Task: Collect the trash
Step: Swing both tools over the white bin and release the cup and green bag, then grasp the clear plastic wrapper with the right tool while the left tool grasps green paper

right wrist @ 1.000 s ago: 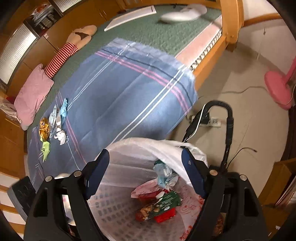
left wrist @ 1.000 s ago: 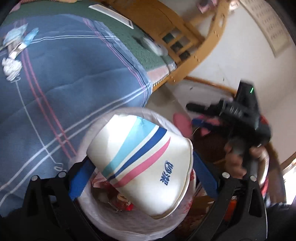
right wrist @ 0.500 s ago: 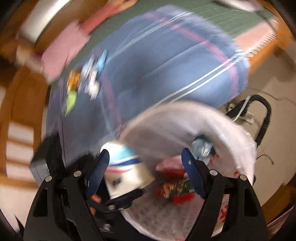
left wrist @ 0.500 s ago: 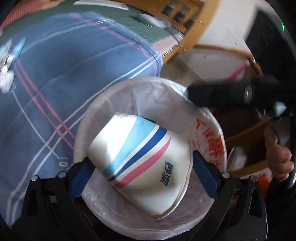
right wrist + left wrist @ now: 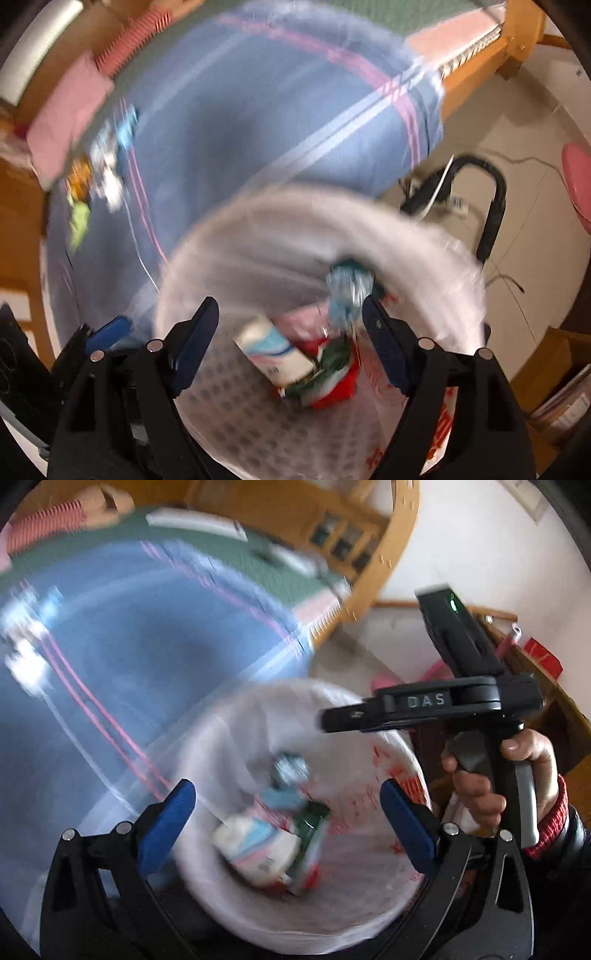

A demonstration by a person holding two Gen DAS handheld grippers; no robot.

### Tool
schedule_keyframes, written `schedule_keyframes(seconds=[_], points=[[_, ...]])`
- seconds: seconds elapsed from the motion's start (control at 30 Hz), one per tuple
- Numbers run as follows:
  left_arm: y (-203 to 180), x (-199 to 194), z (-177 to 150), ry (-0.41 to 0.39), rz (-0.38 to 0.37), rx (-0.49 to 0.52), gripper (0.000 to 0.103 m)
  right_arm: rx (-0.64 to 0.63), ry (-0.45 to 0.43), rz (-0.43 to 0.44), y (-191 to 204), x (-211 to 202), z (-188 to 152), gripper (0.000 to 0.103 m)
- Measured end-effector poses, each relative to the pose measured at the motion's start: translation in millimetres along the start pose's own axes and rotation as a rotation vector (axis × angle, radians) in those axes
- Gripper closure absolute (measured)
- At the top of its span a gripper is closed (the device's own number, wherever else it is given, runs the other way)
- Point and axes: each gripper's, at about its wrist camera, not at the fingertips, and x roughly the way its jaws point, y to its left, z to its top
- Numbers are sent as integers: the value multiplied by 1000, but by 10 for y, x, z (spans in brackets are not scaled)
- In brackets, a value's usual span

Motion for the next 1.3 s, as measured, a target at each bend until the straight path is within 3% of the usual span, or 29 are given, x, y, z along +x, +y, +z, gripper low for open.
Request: schedule_keyframes(seconds=[0.13,0.17,0.23,0.37,0.43,0.53,0.6,0.73,0.83,0.87,1.03,1.23,1.3], points=[[507,-400,237,-94,369,-30,4,-15,-82,18,124,-157,211,24],[751,-505,296,-97,485,-82,4,-28,-88,22,213,-138,266,24],[1166,-685,325,-87,638,-188,4,-69,-88,52,499,-51,398,24],[2055,-1092,29,-153,786,-488,4,-154,-119,99,1204,226,617,24],[2382,-1307,-189,-118,835,-632,4,-190,-147,135,1624,419,781,24],[2676,-1643,-495,-158,842,-796,4,-197,-159,221,2240,797,1078,24],[2753,-1751,-587,-170,833,-828,4,-207,-159,258,2667,1089,1298,24],[2859,-1788,-658,-144,821,-833,3,-246,-214,172,3293,1550,1612,24],[2900,-1924,-730,-159,800,-878,3,-237,-167,128,3478,1893,1717,24],[2905,-1955,-748,-165,796,-891,3,-228,-145,142,3488,1971,1704,36],[2970,-2026,-759,-214,781,-956,3,-222,-44,256,3422,2032,1364,50],[3013,-2076,-844,-228,768,-1004,3,-407,196,426,3619,1932,551,50],[3057,-2114,-902,-233,761,-1033,3,-491,247,445,3709,1864,295,47]])
